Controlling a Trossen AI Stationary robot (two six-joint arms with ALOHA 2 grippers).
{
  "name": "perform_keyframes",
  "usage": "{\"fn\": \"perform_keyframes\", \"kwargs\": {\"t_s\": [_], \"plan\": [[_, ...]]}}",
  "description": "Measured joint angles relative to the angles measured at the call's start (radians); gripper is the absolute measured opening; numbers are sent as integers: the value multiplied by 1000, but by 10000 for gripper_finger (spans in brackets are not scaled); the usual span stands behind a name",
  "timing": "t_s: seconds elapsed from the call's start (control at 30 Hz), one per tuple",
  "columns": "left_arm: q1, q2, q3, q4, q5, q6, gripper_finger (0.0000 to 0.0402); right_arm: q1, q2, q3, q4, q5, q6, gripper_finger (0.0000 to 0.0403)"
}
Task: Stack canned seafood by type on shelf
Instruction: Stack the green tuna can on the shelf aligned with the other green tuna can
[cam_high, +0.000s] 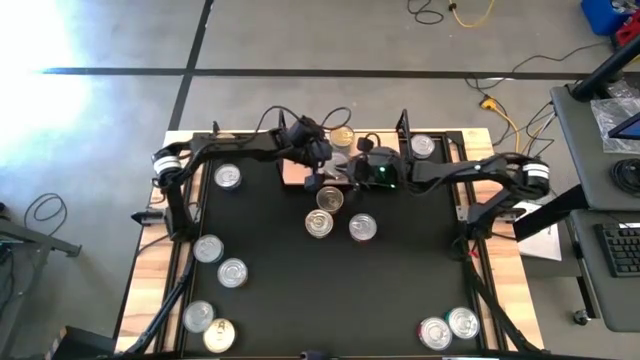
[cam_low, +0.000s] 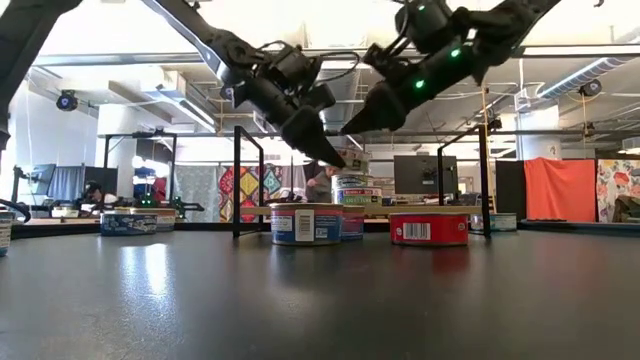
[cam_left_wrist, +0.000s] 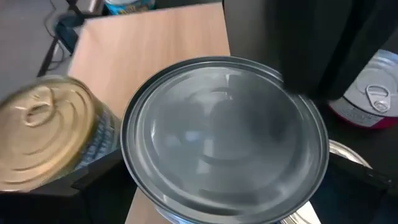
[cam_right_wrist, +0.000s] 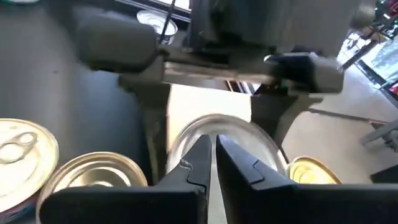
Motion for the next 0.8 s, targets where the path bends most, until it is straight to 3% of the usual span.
{"fn": "perform_keyframes", "kwargs": {"t_s": [0.63,0.8], "plan": [[22,138,112,35,55,28,370,-84,46,43,-85,-23,-20,18],[30,142,124,37,50,31,374,-110,49,41,-86,-90,0,17]]}}
